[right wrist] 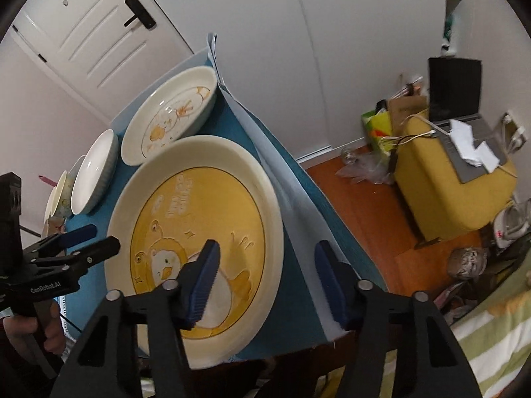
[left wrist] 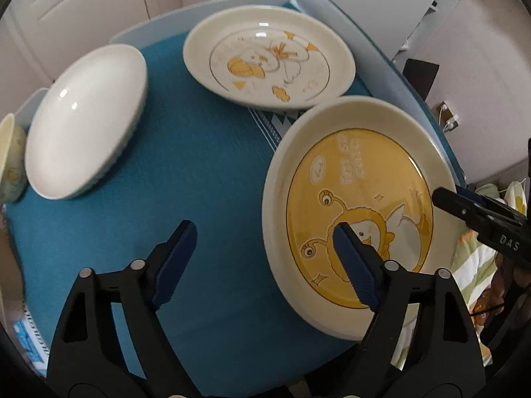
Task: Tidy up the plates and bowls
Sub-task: 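Close the right gripper on the yellow plate rim and lift it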
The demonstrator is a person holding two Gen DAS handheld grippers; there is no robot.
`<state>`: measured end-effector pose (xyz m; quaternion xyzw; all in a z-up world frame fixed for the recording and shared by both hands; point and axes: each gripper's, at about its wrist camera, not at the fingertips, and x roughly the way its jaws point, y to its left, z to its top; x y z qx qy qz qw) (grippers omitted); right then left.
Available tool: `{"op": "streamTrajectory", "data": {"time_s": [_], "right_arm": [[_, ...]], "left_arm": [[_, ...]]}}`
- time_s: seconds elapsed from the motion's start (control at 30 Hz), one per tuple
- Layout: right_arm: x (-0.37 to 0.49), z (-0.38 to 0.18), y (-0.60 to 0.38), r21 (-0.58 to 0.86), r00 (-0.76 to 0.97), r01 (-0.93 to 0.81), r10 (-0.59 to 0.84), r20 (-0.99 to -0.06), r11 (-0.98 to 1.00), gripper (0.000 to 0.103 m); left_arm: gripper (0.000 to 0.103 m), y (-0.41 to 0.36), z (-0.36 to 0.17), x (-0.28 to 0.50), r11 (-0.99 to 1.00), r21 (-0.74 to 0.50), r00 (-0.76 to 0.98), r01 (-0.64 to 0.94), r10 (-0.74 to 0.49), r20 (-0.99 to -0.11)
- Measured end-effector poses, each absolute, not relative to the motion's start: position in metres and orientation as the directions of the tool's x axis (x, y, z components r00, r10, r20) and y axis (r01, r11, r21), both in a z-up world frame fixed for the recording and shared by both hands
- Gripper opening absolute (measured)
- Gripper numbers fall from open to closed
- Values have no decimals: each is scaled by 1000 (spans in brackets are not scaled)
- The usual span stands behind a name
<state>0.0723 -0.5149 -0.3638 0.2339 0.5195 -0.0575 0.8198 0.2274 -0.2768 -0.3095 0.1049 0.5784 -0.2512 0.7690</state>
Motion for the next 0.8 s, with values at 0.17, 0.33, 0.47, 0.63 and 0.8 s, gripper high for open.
{"op": "streamTrajectory", "data": {"time_s": [0.17, 0.33, 0.47, 0.63, 0.8], "right_arm": [[85, -371, -517, 338, 441, 283, 191, -877, 898, 28], [91, -374, -515, 331, 438, 244, 201, -876, 912, 16], [90, -377, -519, 339, 443, 237, 210, -872, 910, 15], [91, -376, -518, 335, 436, 240, 207, -876, 911, 15], [90, -373, -516, 330, 433, 247, 200, -879, 911, 16]], "left_arm": [[42, -285, -326, 230, 852, -149, 158, 502, -259, -953], [24, -288, -331, 230, 845, -215, 117, 490, -308, -944], [23, -289, -331, 229, 854, -219, 124, 472, -310, -943], [23, -292, -330, 228, 861, -203, 128, 467, -293, -947], [23, -294, -329, 222, 852, -210, 131, 480, -306, -943]]}}
